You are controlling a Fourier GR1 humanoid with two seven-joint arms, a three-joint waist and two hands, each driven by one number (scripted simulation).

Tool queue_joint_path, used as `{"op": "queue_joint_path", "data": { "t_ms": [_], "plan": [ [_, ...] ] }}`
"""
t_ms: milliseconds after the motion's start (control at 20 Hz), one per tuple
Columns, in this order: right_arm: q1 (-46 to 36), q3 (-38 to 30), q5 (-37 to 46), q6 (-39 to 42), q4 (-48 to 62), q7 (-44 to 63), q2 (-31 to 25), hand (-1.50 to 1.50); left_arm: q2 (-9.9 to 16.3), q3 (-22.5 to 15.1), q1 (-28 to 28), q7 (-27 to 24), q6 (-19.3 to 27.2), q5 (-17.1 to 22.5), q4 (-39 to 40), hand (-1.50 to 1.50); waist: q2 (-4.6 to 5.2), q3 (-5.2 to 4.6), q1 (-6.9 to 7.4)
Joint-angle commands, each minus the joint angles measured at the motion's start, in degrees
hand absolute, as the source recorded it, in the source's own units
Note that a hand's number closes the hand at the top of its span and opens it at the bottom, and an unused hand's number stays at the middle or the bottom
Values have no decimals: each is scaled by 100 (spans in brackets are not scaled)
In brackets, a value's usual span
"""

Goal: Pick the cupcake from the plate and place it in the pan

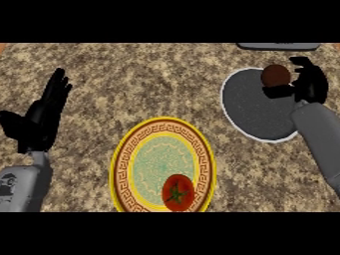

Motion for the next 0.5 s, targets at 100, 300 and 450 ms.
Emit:
{"op": "queue_joint_path", "data": {
  "t_ms": [100, 300, 450],
  "plan": [
    [-17, -800, -890, 484, 842, -1635, 109, -150, 60, 10, -226, 208, -27, 8, -104, 0, 18, 2, 71],
    [-147, -1006, -924, -24, 789, -2058, 256, -150, 38, 14, -172, 524, -17, 44, -222, 0, -55, -10, -50],
    [105, -1315, -1284, -318, 291, -2666, 393, -150, -43, 15, 86, 115, 27, -34, -115, 0, -79, -13, -125]
  ]
}}
